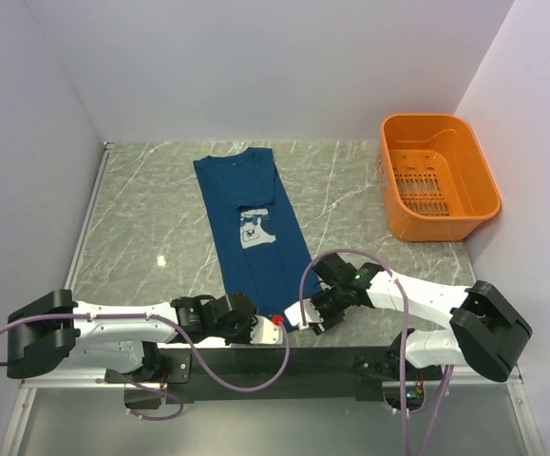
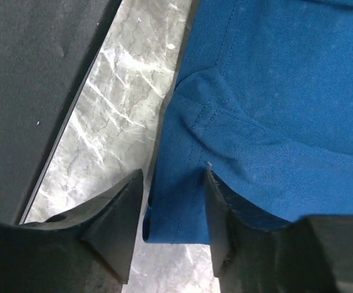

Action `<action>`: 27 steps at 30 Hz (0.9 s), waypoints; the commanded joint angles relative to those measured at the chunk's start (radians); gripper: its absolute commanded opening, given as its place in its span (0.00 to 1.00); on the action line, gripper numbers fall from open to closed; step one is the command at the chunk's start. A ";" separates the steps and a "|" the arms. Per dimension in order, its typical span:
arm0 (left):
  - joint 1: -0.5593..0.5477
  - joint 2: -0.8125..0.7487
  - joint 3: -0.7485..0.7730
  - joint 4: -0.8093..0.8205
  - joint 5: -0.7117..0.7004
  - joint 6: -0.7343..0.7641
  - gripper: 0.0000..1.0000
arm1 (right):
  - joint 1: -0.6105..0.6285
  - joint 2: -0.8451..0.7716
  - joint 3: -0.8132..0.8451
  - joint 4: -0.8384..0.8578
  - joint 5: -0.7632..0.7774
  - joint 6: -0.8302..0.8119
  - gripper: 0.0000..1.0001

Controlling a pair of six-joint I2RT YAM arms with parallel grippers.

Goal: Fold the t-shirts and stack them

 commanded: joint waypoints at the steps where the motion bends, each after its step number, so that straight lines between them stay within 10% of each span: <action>1: -0.003 -0.031 -0.004 0.014 0.004 -0.007 0.01 | 0.009 0.035 -0.022 0.019 0.062 0.028 0.49; 12: -0.003 -0.048 -0.006 0.006 0.025 0.002 0.01 | 0.009 0.057 -0.011 0.051 0.134 0.157 0.29; 18: -0.002 -0.050 -0.007 0.007 0.030 0.003 0.01 | 0.006 0.064 0.004 0.084 0.157 0.235 0.02; 27: 0.044 -0.094 0.022 -0.005 0.099 0.003 0.00 | -0.054 0.003 0.151 -0.186 -0.036 0.164 0.00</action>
